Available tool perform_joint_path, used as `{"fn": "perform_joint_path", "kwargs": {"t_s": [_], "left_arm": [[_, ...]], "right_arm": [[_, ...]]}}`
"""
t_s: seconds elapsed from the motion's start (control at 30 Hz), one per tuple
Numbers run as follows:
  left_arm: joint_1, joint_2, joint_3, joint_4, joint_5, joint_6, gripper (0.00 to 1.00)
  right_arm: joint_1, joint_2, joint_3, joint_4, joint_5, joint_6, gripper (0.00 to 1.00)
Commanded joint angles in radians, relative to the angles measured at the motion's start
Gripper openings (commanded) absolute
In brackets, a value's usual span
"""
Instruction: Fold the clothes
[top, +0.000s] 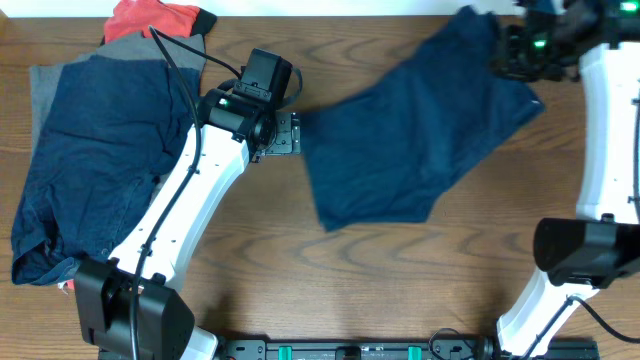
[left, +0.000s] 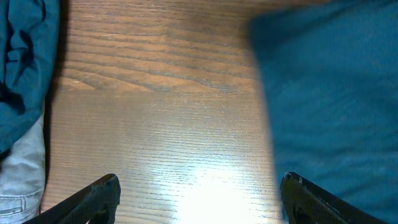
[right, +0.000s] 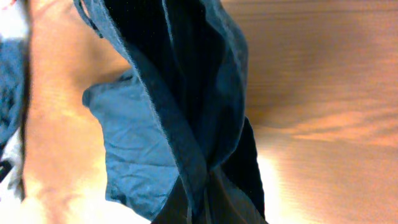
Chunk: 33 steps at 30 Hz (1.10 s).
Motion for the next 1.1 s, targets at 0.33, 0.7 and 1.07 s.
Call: {"fn": "perform_joint_path", "kwargs": {"t_s": [0.33, 0.7, 1.07], "left_arm": [[0.0, -0.01, 0.008, 0.003, -0.016, 0.008, 0.84], [0.0, -0.01, 0.008, 0.004, -0.016, 0.005, 0.84], [0.0, -0.01, 0.008, 0.005, -0.016, 0.005, 0.84]], "right_arm": [[-0.086, -0.01, 0.028, -0.035, 0.091, -0.017, 0.01], [0.126, 0.085, -0.02, 0.003, 0.18, 0.049, 0.01], [0.24, 0.251, -0.022, 0.032, 0.139, 0.082, 0.01]]}}
